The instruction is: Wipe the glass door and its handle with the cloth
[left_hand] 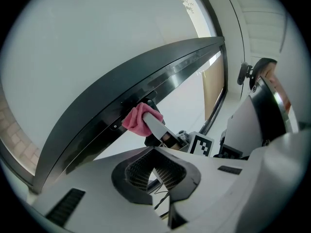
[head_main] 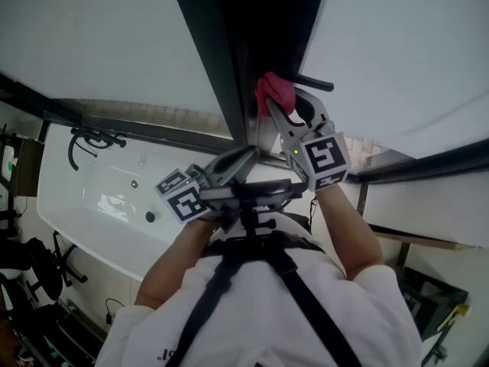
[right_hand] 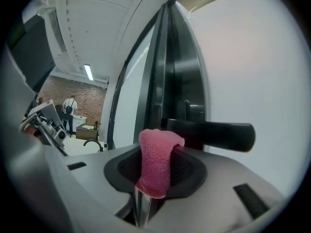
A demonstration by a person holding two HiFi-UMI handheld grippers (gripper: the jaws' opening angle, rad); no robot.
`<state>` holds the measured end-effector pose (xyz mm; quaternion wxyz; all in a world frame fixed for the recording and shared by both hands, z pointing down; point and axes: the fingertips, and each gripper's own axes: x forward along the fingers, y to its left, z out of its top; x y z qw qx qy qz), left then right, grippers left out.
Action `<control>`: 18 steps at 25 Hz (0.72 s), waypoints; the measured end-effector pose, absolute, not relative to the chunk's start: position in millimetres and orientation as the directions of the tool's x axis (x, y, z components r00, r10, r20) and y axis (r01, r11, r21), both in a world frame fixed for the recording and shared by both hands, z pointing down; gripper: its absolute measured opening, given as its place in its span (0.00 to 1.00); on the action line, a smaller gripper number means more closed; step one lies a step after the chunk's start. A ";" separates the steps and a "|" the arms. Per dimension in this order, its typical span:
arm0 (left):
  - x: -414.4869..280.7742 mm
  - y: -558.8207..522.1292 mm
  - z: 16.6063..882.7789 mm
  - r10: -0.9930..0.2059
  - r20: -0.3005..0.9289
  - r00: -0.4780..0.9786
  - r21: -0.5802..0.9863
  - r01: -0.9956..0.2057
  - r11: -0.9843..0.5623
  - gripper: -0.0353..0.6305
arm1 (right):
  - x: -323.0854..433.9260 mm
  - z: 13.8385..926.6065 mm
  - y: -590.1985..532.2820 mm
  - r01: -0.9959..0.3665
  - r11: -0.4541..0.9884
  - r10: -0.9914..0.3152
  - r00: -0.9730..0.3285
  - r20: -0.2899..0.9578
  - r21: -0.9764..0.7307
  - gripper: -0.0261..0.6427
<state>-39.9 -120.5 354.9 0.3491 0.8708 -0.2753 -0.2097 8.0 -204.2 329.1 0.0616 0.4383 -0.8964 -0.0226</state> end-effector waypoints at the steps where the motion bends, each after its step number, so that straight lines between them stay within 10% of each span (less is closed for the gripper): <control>1: -40.2 -120.0 354.7 -0.628 -0.172 0.759 0.724 -0.335 -0.603 0.04 | 5.2 329.4 -206.8 -0.782 0.614 -0.789 -0.608 0.090 0.106 0.20; 18: -35.6 -117.7 353.5 -0.614 -0.175 0.770 0.723 -0.323 -0.611 0.04 | -16.3 396.2 -210.1 -0.710 0.669 -0.742 -0.616 0.265 0.220 0.20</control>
